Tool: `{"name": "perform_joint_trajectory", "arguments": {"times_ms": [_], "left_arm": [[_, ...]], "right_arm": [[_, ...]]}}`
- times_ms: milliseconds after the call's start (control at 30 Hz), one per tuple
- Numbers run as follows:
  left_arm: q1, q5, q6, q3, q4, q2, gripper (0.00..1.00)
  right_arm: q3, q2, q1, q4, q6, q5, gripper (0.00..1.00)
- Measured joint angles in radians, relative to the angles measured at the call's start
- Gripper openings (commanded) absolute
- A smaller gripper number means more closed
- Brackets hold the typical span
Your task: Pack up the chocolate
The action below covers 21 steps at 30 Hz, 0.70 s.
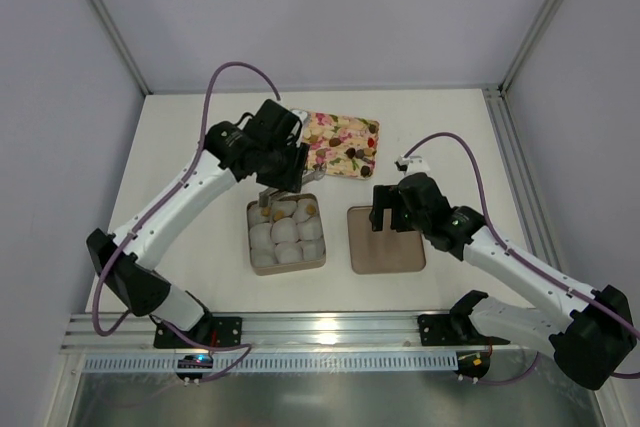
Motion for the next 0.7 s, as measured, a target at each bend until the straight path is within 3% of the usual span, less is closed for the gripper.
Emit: {"name": "perform_joint_trajectory", "arguments": {"times_ms": [700], "left_arm": [[0.185,-0.143,0.044,0.202,0.053,0.402,0.49]], "right_arm": [[0.002,0.0,0.0,0.01,-0.019,-0.021,1.0]]}}
